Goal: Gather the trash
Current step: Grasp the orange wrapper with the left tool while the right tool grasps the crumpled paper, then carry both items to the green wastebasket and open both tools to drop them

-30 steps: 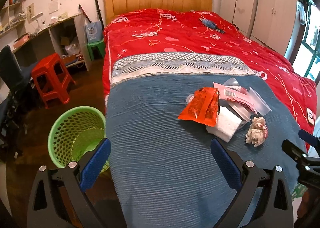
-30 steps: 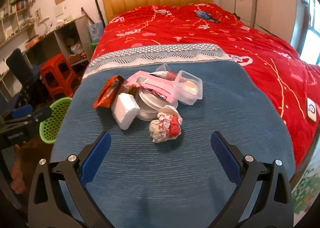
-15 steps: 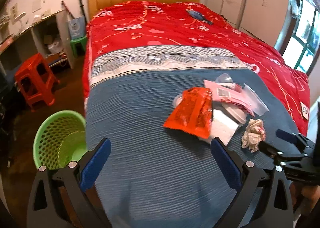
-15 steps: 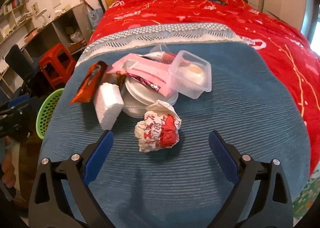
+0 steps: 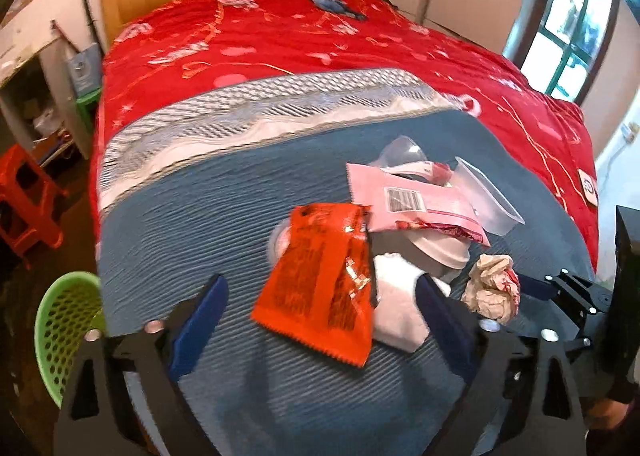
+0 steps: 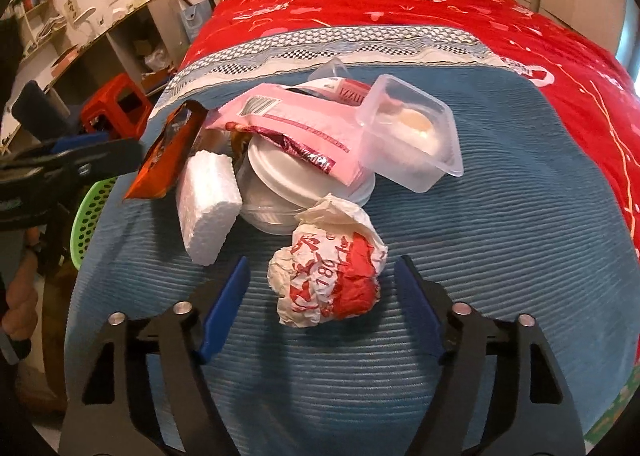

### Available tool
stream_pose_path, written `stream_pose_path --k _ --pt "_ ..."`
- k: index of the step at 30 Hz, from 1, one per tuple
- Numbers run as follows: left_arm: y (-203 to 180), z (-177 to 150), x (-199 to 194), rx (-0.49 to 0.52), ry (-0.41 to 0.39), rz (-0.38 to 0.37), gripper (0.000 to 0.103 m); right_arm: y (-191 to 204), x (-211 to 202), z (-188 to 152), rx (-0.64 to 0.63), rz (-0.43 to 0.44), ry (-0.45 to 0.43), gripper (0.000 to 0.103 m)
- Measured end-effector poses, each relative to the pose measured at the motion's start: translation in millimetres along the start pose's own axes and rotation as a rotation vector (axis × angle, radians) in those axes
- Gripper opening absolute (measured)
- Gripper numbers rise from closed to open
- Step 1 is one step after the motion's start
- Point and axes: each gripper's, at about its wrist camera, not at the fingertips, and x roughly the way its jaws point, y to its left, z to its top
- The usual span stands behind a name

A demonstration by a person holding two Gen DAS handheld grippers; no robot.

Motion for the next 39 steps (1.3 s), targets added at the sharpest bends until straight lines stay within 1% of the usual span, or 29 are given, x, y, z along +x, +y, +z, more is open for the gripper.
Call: stream_pose_path --k 2,3,4,5,6,8,9,10,11,14,17,20,23,30,34,39 --pt "-1 3 11 0.006 0.023 0.001 0.077 0 2 -1 -0.003 -0.008 0.006 0.063" --pt "-1 4 15 0.005 0.031 -0.001 0.075 2 3 -1 -0.003 -0.008 0.005 0.058" --pt "0 6 19 0.005 0.041 -0.006 0.070 2 3 -1 0.001 -0.003 0.004 0.055" --pt "1 6 22 0.001 0.046 -0.012 0.066 2 3 -1 0.005 0.001 0.001 0.054" --pt "2 7 23 -0.003 0.050 -0.017 0.064 1 3 -2 0.006 0.000 -0.002 0.053" --pt "5 6 26 -0.013 0.057 -0.030 0.052 1 1 -3 0.006 -0.002 -0.007 0.051" --pt "6 5 26 -0.017 0.058 -0.038 0.049 1 0 -4 0.006 -0.001 -0.009 0.050" --pt "7 4 25 -0.021 0.055 -0.042 0.044 1 -2 -5 0.006 -0.002 -0.013 0.050" --pt "8 4 24 -0.024 0.049 -0.046 0.036 2 -3 -5 0.005 -0.004 -0.017 0.050" --pt "10 2 18 -0.029 0.036 -0.058 0.023 3 -9 -9 0.003 -0.008 -0.028 0.049" --pt "11 1 9 -0.025 0.013 -0.050 0.009 7 -15 -12 -0.003 -0.011 -0.034 0.049" --pt "15 -3 -4 -0.045 -0.013 -0.054 0.004 12 -24 -15 -0.015 -0.012 -0.044 0.049" --pt "25 -7 -17 -0.076 -0.034 -0.055 0.003 18 -33 -16 -0.024 -0.009 -0.057 0.049" --pt "63 -26 -60 -0.177 -0.100 -0.053 0.003 47 -55 -9 -0.076 0.033 -0.106 0.049" --pt "99 -41 -87 -0.243 -0.132 -0.016 0.003 74 -58 4 -0.122 0.083 -0.121 0.049" --pt "151 -64 -115 -0.311 -0.153 0.088 0.003 116 -52 19 -0.192 0.143 -0.124 0.049"
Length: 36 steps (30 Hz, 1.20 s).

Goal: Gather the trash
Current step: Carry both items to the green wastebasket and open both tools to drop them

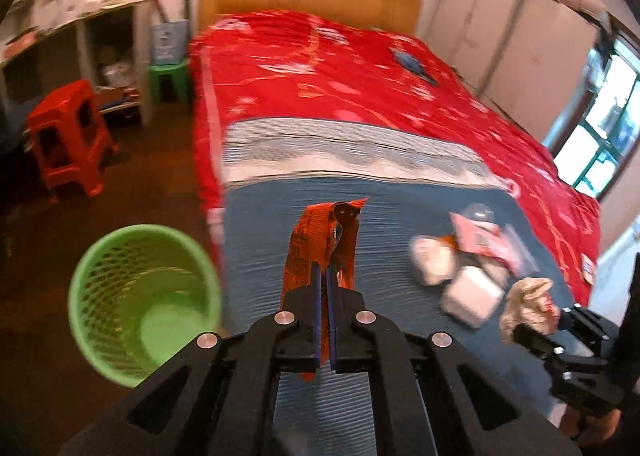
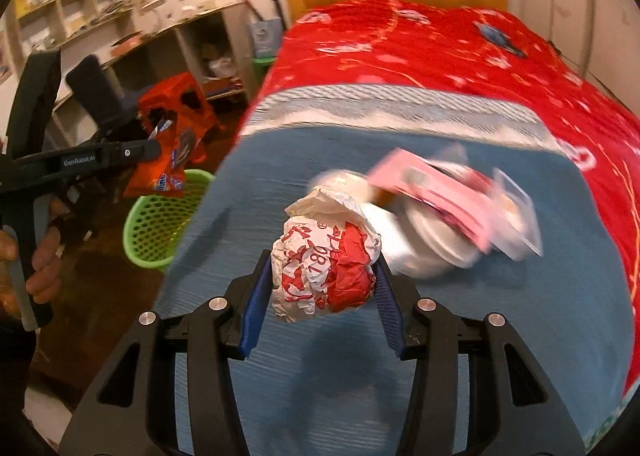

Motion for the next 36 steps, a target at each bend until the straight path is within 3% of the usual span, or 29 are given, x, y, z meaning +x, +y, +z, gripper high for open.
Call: stream_pose_path --k 8,14,15,20,24,32,36 --pt "89 -21 10 -0.106 0.065 0.152 0.003 57 34 30 -0.085 0.089 0.025 0.049" --pt "131 -36 26 -0.167 0.108 0.197 0.007 96 66 47 -0.133 0.138 0.051 0.049" --pt "138 -37 28 -0.174 0.112 0.209 0.008 101 69 48 -0.136 0.144 0.054 0.049" --pt "160 -45 29 -0.214 0.105 0.236 0.041 130 96 59 -0.159 0.171 0.080 0.049" --pt "179 -50 24 -0.259 0.089 0.234 0.052 155 117 64 -0.183 0.188 0.106 0.049" --pt "207 -65 1 -0.328 0.045 0.268 0.062 194 167 73 -0.195 0.234 0.173 0.051" --pt "214 -68 -7 -0.352 0.026 0.293 0.062 215 189 77 -0.200 0.250 0.193 0.051"
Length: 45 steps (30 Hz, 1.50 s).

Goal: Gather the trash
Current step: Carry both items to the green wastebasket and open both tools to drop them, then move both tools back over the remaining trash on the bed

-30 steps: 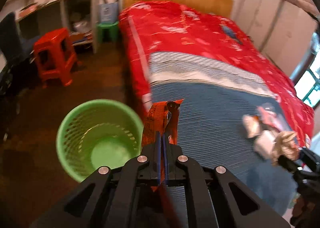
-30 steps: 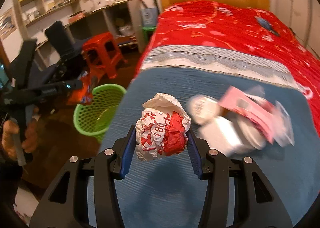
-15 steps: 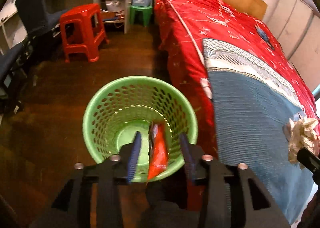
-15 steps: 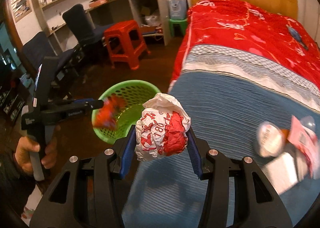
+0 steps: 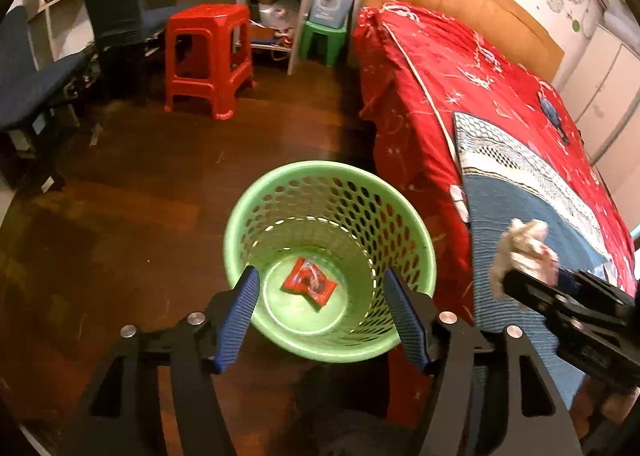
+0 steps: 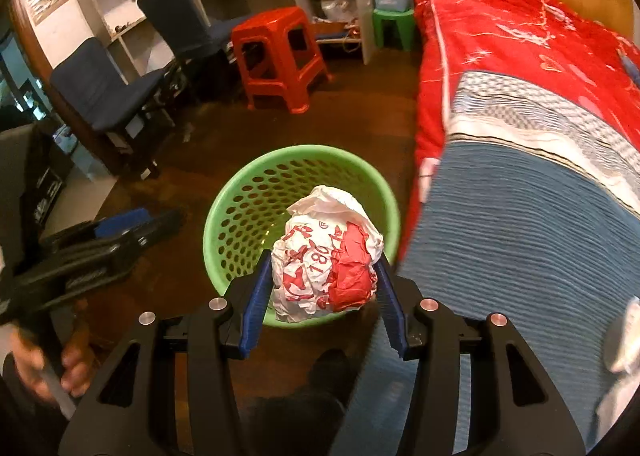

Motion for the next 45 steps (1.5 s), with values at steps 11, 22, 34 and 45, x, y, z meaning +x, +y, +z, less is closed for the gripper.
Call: stream_pose_path --k 11,22,34,45 --pt "8 0 -22 -0.019 -0.049 0.042 0.066 18 12 8 0.001 0.037 0.006 0.070" --pt "-45 -8 -49 0.076 -0.099 0.015 0.080 -18 -70 -30 0.004 -0.067 -0.110 0.080" --pt "-139 -22 -59 0.222 -0.095 -0.073 0.084 -94 -145 -96 0.145 -0.192 -0.168 0.082" --pt "-191 -29 -63 0.291 -0.073 -0.132 0.084 -179 -205 -149 0.266 -0.341 -0.200 0.082"
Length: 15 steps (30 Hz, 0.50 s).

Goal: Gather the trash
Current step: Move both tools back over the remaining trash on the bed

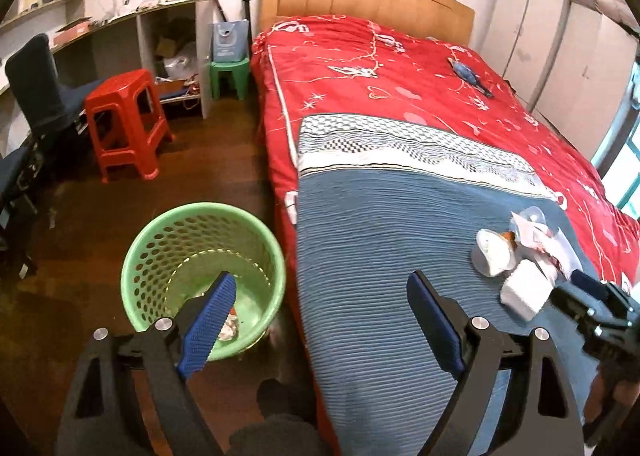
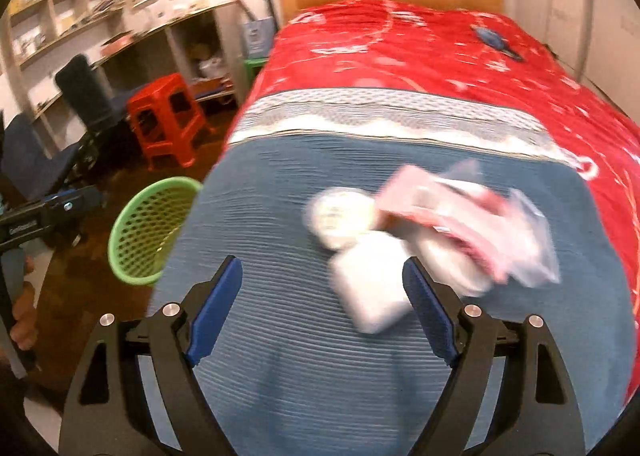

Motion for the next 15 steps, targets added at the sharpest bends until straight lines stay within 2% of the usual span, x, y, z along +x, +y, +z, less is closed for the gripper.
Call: stream_pose_path --k 7,12,15 --pt "-27 1 12 0.023 0.031 -0.040 0.084 -78 -9 9 0.160 -0.080 0.003 0.085" --pt "-55 5 21 0.060 0.045 -0.073 0.084 -127 2 17 0.280 -0.107 0.053 0.086" --pt "-72 11 25 0.093 0.045 -0.095 0.084 -144 11 19 0.331 -0.108 0.080 0.086"
